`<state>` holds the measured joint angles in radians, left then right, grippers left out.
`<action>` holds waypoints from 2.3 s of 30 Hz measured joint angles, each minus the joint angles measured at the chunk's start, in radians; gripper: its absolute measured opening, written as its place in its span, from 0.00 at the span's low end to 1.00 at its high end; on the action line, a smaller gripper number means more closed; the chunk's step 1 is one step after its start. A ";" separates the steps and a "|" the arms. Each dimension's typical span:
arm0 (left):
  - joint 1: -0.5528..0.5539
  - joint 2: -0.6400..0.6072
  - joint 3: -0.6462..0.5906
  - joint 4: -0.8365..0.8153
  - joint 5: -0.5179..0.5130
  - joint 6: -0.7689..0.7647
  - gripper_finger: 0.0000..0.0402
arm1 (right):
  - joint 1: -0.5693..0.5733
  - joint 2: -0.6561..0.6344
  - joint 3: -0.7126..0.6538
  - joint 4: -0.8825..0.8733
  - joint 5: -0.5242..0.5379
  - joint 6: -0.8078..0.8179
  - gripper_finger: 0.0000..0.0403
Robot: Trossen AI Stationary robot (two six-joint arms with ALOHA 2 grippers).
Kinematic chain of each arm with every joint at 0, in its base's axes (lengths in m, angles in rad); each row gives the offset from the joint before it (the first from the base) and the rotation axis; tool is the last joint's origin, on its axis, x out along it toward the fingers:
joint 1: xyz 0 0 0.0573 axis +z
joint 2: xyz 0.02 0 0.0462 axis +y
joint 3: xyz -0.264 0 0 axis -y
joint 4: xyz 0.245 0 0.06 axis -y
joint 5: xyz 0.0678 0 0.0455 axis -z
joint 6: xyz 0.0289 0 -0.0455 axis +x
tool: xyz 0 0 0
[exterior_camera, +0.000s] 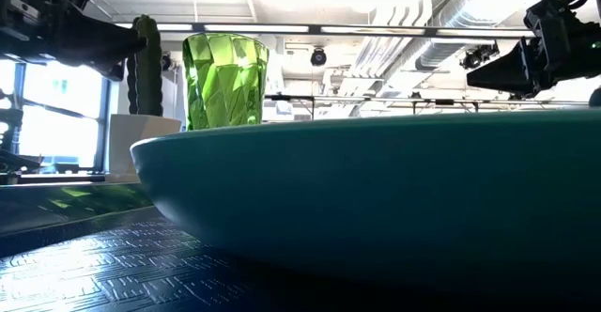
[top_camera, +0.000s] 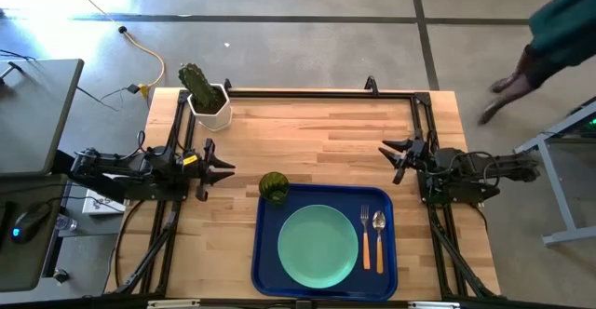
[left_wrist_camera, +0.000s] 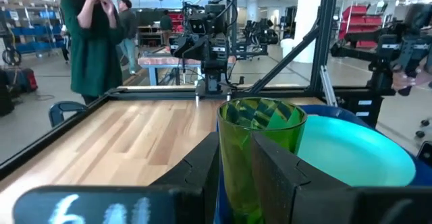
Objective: Pick and place plate/cup/fork/spoon on tray
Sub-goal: Return to Home Position
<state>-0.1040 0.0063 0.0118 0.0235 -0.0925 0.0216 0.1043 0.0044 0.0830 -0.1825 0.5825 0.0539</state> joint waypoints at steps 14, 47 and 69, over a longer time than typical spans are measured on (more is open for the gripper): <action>0.000 0.000 0.000 0.000 0.000 0.009 0.18 | 0.000 0.000 0.000 -0.005 0.000 0.062 0.28; 0.000 0.000 0.000 0.000 0.000 0.008 0.18 | 0.000 0.001 0.000 -0.007 0.001 0.077 0.28; 0.000 0.000 0.000 0.000 0.000 0.008 0.18 | 0.000 0.001 0.000 -0.007 0.001 0.077 0.28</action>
<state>-0.1043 0.0063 0.0119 0.0233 -0.0921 0.0299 0.1043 0.0053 0.0830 -0.1898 0.5831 0.1307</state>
